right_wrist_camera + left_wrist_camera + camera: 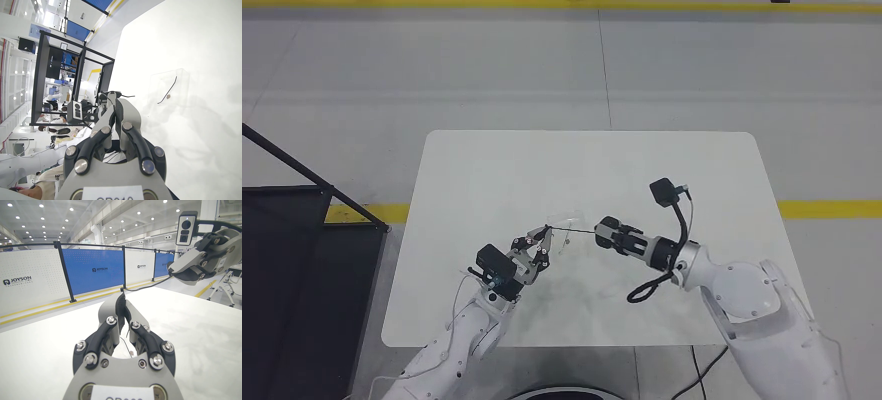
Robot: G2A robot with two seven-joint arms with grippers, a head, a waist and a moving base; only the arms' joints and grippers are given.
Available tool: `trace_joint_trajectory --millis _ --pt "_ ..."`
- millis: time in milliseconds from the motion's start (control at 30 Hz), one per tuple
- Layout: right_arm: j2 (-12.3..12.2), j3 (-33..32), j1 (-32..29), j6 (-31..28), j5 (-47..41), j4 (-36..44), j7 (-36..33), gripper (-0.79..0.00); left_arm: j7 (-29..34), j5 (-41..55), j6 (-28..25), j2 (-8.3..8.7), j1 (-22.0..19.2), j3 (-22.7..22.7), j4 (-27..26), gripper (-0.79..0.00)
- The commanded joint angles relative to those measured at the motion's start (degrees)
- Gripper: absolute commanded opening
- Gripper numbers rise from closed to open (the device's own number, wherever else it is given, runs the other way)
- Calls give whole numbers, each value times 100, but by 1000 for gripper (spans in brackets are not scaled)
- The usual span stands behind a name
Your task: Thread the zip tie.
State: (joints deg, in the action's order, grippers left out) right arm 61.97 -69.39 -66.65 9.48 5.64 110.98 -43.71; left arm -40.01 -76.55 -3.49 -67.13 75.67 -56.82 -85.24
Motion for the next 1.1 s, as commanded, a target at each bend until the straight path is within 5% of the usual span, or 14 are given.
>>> trace_joint_trajectory --millis 0,1067 --pt "4 21 25 32 5 -8 5 -785 0 0 0 0 0 0 0 -785" --pt "49 141 214 282 -69 -57 60 -785 0 0 0 0 0 0 0 -785"
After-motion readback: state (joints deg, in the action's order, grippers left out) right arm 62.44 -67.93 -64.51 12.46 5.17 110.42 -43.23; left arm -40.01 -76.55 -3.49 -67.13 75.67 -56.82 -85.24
